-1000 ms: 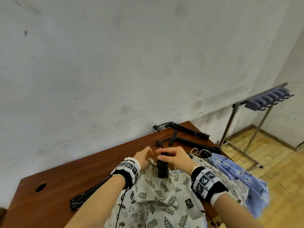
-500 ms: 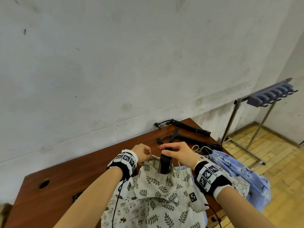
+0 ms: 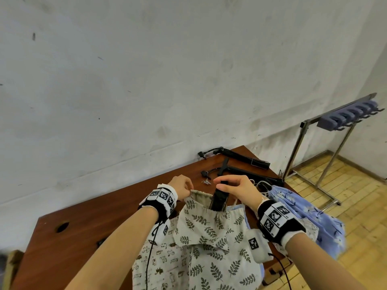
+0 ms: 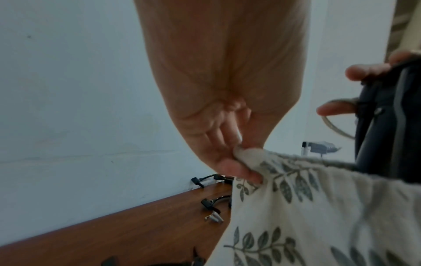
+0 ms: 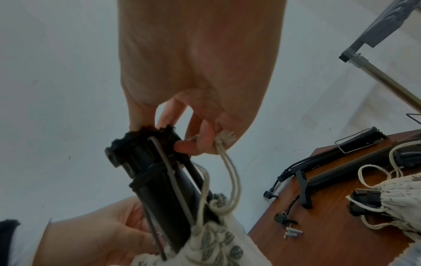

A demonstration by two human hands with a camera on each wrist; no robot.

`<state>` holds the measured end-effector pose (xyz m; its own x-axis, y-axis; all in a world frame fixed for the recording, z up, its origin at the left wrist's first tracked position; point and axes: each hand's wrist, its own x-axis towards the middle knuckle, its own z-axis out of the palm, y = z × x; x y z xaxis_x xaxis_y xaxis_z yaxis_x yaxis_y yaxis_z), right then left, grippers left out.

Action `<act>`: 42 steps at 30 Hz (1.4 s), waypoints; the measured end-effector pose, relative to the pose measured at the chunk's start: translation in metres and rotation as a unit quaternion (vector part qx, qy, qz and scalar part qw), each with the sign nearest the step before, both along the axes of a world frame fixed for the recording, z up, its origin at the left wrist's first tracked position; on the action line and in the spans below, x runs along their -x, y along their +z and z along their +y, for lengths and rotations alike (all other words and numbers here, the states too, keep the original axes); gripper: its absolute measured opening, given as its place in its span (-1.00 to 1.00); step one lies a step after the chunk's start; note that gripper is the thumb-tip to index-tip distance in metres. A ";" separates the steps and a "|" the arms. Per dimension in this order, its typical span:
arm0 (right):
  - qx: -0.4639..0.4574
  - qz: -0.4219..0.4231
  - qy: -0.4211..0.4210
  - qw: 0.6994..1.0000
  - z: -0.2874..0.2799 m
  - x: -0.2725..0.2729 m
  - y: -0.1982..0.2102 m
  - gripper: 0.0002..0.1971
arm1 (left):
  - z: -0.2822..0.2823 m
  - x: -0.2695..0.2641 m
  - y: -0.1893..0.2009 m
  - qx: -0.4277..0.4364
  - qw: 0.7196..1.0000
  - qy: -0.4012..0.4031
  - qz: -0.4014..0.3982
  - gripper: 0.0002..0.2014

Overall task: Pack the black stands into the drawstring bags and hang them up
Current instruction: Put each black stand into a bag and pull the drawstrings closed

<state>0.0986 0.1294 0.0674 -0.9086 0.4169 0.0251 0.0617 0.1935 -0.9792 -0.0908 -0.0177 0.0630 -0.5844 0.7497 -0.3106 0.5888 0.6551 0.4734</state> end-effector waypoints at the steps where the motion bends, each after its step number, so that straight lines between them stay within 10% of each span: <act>1: -0.006 -0.003 0.005 1.000 0.001 -0.002 0.001 -0.83 | 0.000 0.000 0.001 -0.002 0.999 0.029 0.022 -0.92; 5: -0.032 -0.018 0.019 0.999 -0.003 -0.001 0.003 -0.86 | 0.004 -0.002 0.008 -0.006 0.994 0.078 0.083 -0.92; 13: -0.120 -0.047 0.016 0.991 -0.008 0.012 0.007 -0.90 | 0.013 -0.005 0.068 -0.173 0.894 0.197 -0.365 -0.86; 25: -0.182 -0.086 0.003 0.980 -0.007 0.014 0.025 -0.94 | 0.039 -0.061 0.120 -0.255 0.890 0.060 -0.374 -0.52; 32: -0.187 -0.095 -0.073 0.975 -0.003 0.013 0.046 -0.74 | 0.029 -0.043 0.122 -0.304 0.841 0.118 -0.432 -0.90; 42: 0.078 0.022 -0.011 0.997 0.000 0.018 0.096 -0.83 | 0.029 -0.052 0.132 -0.303 0.838 0.075 -0.448 -0.84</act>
<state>0.0805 0.1298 0.1635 -0.8986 0.4387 -0.0017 0.0206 0.0381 -0.9991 -0.0386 0.0115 0.1954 -0.4213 0.8678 -0.2637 -0.2489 0.1690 0.9537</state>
